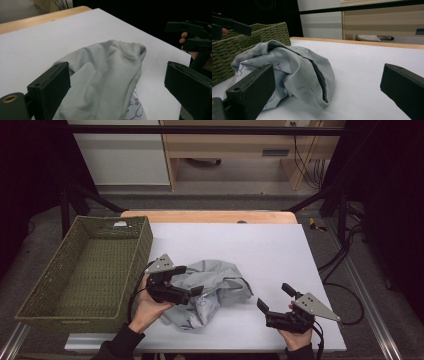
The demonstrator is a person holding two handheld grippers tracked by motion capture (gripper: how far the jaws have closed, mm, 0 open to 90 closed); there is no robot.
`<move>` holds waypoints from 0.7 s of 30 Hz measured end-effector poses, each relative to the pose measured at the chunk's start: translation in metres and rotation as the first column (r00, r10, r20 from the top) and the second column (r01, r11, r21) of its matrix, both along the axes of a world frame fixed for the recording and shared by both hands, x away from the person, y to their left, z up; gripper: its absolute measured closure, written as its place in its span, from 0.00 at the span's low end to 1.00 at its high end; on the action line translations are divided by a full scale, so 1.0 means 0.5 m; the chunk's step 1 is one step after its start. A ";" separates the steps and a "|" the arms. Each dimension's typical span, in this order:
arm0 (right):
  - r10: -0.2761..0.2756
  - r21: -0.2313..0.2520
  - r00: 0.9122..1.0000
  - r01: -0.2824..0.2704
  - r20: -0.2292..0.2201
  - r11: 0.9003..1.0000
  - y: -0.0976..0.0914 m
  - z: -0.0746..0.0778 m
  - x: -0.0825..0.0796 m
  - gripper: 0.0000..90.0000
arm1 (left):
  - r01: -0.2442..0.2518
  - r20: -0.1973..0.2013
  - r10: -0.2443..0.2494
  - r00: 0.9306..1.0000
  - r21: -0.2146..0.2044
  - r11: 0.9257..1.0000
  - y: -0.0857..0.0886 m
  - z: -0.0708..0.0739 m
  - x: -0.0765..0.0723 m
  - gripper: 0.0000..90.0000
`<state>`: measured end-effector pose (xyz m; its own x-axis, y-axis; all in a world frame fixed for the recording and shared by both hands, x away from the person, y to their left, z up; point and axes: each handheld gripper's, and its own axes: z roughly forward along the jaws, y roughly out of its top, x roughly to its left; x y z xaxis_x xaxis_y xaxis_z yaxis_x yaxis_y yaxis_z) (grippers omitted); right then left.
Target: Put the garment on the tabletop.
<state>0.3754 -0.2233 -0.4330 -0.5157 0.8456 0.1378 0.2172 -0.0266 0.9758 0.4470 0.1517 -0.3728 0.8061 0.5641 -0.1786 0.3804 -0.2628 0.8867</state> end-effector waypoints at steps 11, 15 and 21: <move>0.000 -0.002 1.000 0.000 0.003 1.000 -0.002 0.001 -0.001 0.00 | -0.035 0.009 0.035 0.999 -0.037 0.999 0.047 -0.039 -0.049 0.07; -0.004 0.002 1.000 0.004 -0.003 1.000 -0.002 0.000 -0.001 0.00 | -0.050 0.001 0.050 0.999 -0.044 0.998 0.061 -0.051 -0.059 0.06; -0.001 0.005 1.000 0.001 -0.006 1.000 0.000 0.000 -0.001 0.00 | -0.075 -0.006 0.074 0.997 -0.081 0.994 0.085 -0.063 -0.068 0.07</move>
<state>0.3748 -0.2232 -0.4331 -0.5143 0.8452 0.1452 0.2225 -0.0320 0.9744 0.4132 0.1940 -0.4041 0.7617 0.6060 -0.2292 0.3993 -0.1606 0.9027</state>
